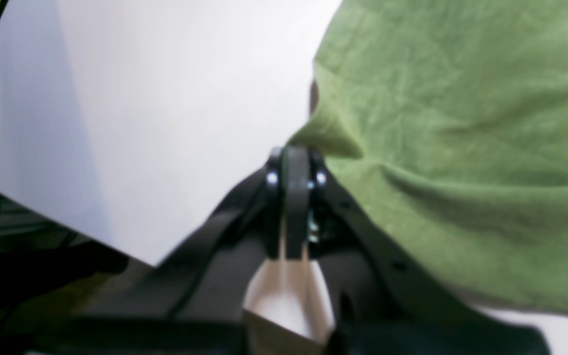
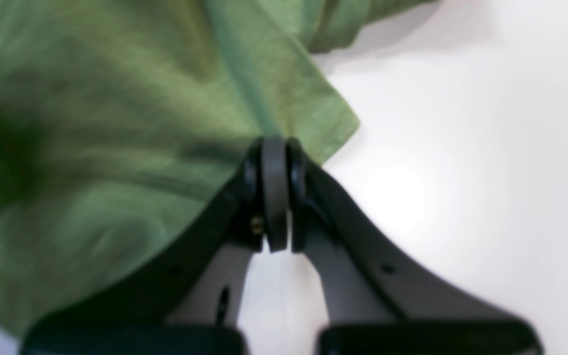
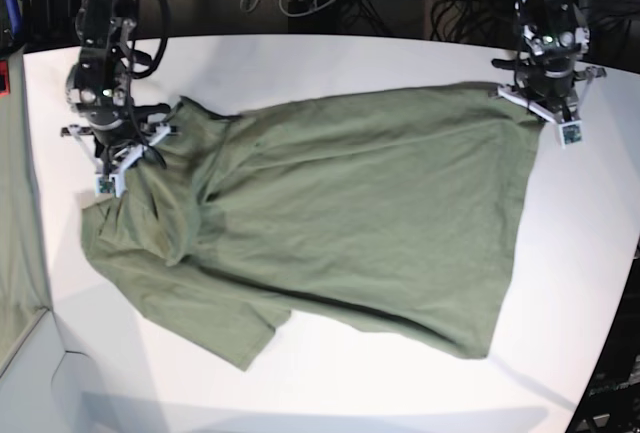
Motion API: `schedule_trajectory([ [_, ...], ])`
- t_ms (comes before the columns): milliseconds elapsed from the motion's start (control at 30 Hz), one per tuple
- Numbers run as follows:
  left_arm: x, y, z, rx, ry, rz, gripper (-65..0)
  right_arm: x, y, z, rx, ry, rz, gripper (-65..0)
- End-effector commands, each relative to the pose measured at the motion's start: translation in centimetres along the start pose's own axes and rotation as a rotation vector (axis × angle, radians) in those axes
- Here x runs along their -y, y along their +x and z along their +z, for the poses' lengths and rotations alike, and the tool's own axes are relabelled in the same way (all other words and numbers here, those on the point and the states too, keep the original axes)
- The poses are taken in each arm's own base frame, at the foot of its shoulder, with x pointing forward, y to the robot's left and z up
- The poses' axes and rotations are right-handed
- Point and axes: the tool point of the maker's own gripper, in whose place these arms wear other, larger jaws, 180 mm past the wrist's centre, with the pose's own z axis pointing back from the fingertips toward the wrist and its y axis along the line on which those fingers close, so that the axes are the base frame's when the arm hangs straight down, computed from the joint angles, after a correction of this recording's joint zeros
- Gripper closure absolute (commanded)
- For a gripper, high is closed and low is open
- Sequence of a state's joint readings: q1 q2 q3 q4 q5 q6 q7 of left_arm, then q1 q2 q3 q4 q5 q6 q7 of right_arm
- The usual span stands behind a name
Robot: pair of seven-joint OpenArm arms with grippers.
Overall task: Layout the t-shirt on the table in an organized manner, then fold the t-shirt properly
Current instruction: 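Pull the grasped fabric with the right gripper back toward its shoulder corner, then drag the shirt shoulder with the right gripper away from the left gripper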
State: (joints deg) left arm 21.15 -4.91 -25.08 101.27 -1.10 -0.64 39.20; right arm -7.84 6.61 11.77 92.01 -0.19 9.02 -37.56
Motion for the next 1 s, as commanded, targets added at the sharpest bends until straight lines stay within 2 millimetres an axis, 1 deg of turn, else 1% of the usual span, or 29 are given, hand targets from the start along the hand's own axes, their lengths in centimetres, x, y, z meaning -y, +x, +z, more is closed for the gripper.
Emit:
schedule_trajectory([
  [0, -0.4, 1.2, 0.2, 0.041, 0.012, -0.007, -0.4, 0.5, 2.1, 0.8, 0.074, -0.011, 0.010, 0.0],
  [100, -0.4, 1.2, 0.2, 0.043, 0.012, -0.007, -0.4, 0.5, 3.0, 2.7, 0.117, -0.018, 0.026, 0.0],
  [267, -0.4, 1.2, 0.2, 0.043, 0.012, -0.007, -0.4, 0.1, 3.7, 5.7, 0.173, -0.022, 0.041, 0.0],
  [333, -0.4, 1.1, 0.2, 0.040, 0.012, -0.008, -0.4, 0.9, 3.6, 7.1, 0.189, -0.051, 0.019, 0.0],
  [400, -0.4, 1.0, 0.2, 0.038, 0.011, -0.009, -0.4, 1.5, 3.0, 8.1, 0.188, -0.077, -0.012, 0.0],
  [467, -0.4, 0.9, 0.3, 0.037, 0.011, -0.010, -0.4, 2.3, 2.1, 8.7, 0.172, -0.105, -0.039, 0.0],
  [533, -0.4, 0.9, 0.3, 0.037, 0.011, -0.010, -0.4, 3.0, 0.7, 9.1, 0.141, -0.128, -0.063, 0.0],
  [600, -0.4, 1.0, 0.3, 0.039, 0.011, -0.010, -0.4, 3.3, -1.0, 9.4, 0.103, -0.141, -0.079, 0.0],
  [633, -0.4, 1.0, 0.3, 0.039, 0.011, -0.010, -0.4, 3.1, -1.8, 9.6, 0.084, -0.139, -0.085, 0.0],
  [800, -0.4, 1.1, 0.4, 0.040, 0.011, -0.011, -0.4, 0.7, -6.1, 10.7, -0.017, -0.103, -0.138, 0.0],
  [967, -0.4, 1.2, 0.4, 0.043, 0.011, -0.010, -0.4, -2.8, -8.4, 11.4, -0.081, -0.018, -0.136, 0.0],
])
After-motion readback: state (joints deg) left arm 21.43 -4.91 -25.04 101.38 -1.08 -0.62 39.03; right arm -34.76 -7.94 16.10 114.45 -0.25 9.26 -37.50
